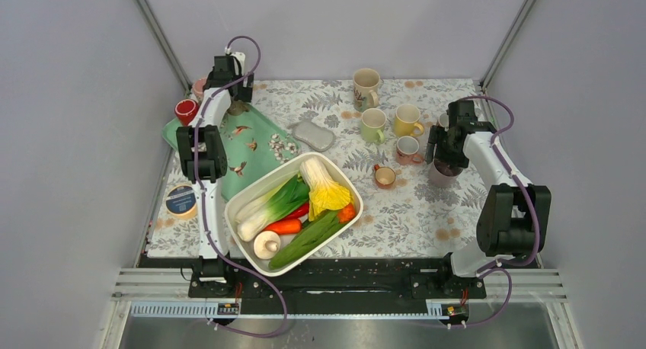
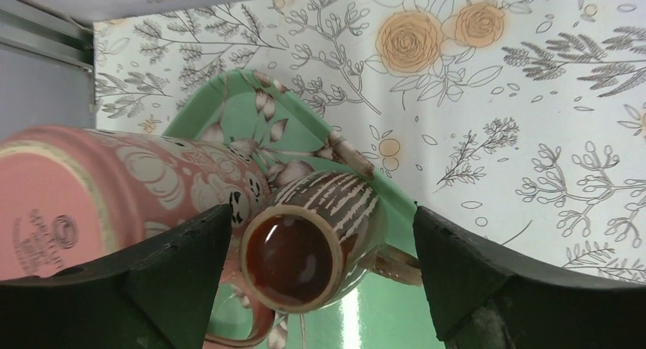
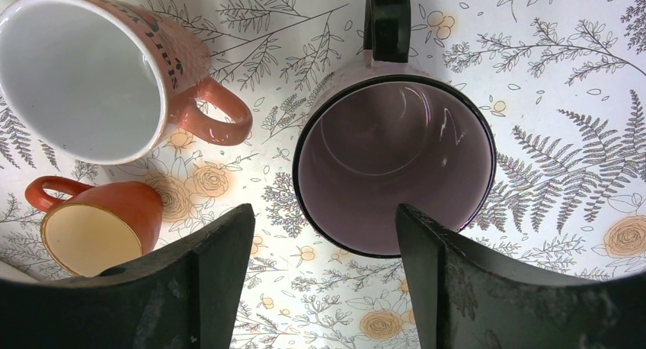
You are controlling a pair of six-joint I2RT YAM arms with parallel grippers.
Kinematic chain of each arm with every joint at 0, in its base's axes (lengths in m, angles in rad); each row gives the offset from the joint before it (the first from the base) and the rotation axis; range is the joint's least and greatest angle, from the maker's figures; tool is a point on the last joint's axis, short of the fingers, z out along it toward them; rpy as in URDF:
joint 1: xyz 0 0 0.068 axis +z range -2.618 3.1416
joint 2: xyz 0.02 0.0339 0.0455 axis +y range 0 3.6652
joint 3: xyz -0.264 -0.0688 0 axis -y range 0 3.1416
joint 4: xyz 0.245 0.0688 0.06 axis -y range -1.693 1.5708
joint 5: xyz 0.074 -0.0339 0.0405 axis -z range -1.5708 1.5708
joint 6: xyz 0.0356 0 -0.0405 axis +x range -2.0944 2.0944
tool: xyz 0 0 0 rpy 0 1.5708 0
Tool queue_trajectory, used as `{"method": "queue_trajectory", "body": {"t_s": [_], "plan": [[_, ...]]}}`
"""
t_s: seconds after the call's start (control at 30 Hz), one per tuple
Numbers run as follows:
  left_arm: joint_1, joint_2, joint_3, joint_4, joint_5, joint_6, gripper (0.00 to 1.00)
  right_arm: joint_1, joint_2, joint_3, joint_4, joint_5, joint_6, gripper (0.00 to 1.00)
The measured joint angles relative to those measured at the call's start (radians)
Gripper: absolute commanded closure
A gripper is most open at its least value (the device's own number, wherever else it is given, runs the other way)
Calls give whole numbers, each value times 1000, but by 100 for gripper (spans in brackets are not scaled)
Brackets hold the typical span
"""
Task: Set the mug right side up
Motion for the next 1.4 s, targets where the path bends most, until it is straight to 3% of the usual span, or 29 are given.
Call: {"method": "queue_trajectory", "body": {"t_s": [0.17, 0.33, 0.43, 0.47, 0.7, 0.87, 1.17, 1.4], "plan": [[3, 24, 3, -7, 3, -20, 30, 1, 0, 0, 0, 0, -5, 22], [5, 20, -10, 8, 4, -29, 68, 2, -2, 0, 0, -15, -9, 22], [6, -12, -69, 53, 11, -36, 97, 3, -6, -4, 0, -22, -11, 22], [6, -21, -83, 58, 12, -37, 100, 3, -8, -6, 0, -23, -12, 22], [6, -65, -131, 23, 40, -53, 100, 6, -37, -15, 0, -27, -15, 20], [8, -180, -253, -43, 102, -82, 100, 18, -120, -22, 0, -51, -14, 15], [17, -409, -331, -133, 308, -150, 100, 217, -265, -11, 37, -132, 18, 13], [-7, -542, -369, -195, 461, -203, 100, 456, -235, -13, 392, -375, 227, 13]]}}
